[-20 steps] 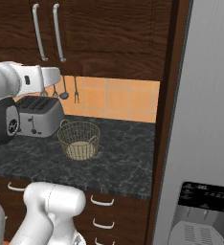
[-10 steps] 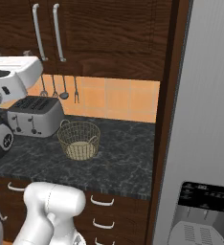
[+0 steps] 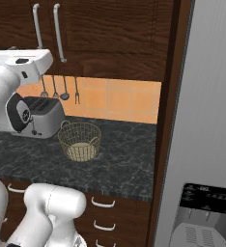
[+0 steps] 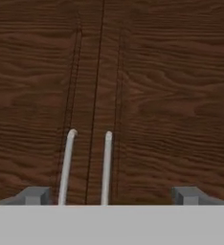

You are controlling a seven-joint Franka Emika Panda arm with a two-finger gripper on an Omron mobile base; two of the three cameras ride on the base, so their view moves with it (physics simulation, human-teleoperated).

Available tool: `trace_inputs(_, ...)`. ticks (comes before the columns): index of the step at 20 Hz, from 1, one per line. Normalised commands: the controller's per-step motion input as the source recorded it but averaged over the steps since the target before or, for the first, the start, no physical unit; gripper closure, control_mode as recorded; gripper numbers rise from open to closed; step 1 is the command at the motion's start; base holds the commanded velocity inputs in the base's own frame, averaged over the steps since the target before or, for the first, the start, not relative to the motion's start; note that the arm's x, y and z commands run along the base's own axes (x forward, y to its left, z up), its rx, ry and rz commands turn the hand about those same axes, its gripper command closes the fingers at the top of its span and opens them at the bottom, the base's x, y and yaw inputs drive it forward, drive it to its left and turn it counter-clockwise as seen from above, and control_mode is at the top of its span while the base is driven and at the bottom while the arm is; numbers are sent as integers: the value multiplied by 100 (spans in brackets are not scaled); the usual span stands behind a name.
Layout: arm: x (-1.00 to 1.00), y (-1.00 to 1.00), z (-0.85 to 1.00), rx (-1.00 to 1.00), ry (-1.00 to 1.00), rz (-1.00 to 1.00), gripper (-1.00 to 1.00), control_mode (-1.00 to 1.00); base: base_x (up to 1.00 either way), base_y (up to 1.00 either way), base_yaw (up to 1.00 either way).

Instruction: Open the cabinet, pick up the bread from the cabinet and place it in the basket. Then move the basket to the dining counter.

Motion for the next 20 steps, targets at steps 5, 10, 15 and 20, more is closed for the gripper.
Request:
trace_inputs(5,100,0,0,1,5,0,-100,-100,0,0,0)
trace_inputs(10,72,0,0,0,0,3,-100,-100,0,0,0)
trace_inputs(15,63,0,0,0,0,5,-100,-100,0,0,0)
trace_inputs(20,74,0,0,0,0,2,-100,-100,0,0,0)
